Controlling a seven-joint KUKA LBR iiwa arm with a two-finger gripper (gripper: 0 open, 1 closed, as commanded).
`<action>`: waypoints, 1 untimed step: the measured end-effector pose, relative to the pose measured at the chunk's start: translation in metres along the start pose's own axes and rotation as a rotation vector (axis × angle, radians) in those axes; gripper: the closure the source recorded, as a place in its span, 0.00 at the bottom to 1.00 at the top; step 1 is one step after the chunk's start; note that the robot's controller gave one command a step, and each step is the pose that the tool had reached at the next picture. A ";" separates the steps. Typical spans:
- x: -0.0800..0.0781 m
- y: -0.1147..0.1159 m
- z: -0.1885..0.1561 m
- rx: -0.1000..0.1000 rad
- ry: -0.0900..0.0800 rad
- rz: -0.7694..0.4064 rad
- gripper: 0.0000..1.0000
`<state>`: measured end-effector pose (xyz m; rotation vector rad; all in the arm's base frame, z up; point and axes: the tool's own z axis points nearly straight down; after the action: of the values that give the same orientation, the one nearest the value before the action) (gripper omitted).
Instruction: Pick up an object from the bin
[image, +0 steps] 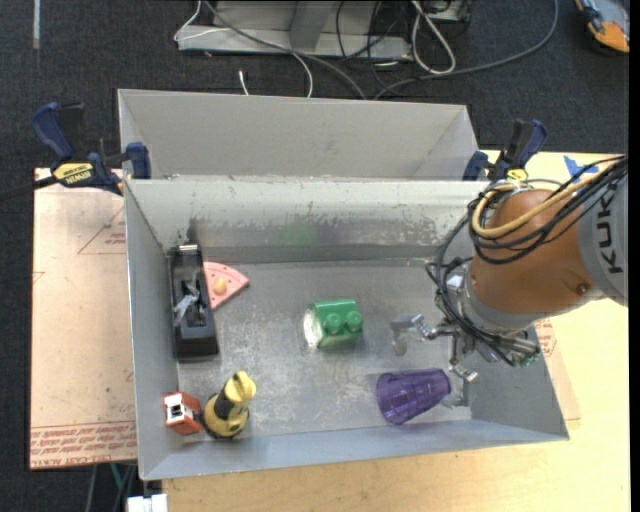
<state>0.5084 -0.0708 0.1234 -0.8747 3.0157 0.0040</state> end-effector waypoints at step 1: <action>0.008 0.014 0.055 0.010 -0.012 0.011 0.00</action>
Offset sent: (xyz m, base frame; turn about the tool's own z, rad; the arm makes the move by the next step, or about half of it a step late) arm -0.0133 0.0189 -0.0534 -0.0389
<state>0.4942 -0.0633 0.0683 -0.8536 3.0066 -0.0057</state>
